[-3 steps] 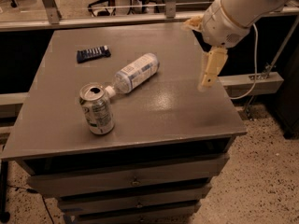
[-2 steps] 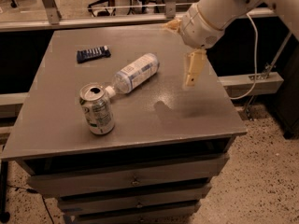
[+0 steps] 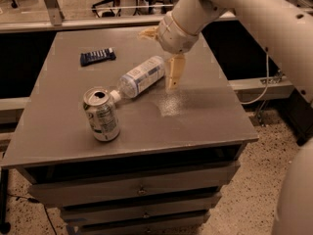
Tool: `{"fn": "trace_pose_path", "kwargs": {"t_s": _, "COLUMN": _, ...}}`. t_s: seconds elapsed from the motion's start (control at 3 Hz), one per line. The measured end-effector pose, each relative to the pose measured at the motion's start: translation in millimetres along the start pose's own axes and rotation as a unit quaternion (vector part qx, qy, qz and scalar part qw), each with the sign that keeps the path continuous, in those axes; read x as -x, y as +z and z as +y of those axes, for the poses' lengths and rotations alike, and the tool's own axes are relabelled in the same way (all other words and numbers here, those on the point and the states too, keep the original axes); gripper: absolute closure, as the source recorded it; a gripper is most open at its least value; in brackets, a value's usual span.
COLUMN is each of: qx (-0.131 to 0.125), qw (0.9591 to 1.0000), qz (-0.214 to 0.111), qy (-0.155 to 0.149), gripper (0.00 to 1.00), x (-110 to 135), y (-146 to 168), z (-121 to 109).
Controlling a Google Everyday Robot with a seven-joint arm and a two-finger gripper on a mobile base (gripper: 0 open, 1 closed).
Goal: Pick blue plastic bottle
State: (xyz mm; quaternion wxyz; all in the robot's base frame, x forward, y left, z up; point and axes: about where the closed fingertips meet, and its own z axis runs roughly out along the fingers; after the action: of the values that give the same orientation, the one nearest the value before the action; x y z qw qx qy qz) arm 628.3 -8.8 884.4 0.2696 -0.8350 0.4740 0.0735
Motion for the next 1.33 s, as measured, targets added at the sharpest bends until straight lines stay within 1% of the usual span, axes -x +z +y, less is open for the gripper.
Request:
{"fn": "trace_pose_path", "kwargs": {"t_s": 0.33, "qx": 0.024, "qw": 0.9997, "qz": 0.000, "qy": 0.003, "gripper": 0.00, "x": -4.7, "y": 27.7, "z": -15.2}}
{"fn": "trace_pose_path", "kwargs": {"t_s": 0.67, "qx": 0.058, "qw": 0.9980, "qz": 0.015, "qy": 0.018, "gripper": 0.18, "x": -18.4, "y": 52.5, "z": -18.8}}
{"fn": "trace_pose_path", "kwargs": {"t_s": 1.0, "qx": 0.078, "qw": 0.9962, "qz": 0.026, "qy": 0.030, "gripper": 0.41, "x": -25.7, "y": 55.2, "z": -23.2}}
{"fn": "trace_pose_path", "kwargs": {"t_s": 1.33, "qx": 0.096, "qw": 0.9935, "qz": 0.044, "qy": 0.043, "gripper": 0.64, "x": -19.5, "y": 37.3, "z": -30.5}}
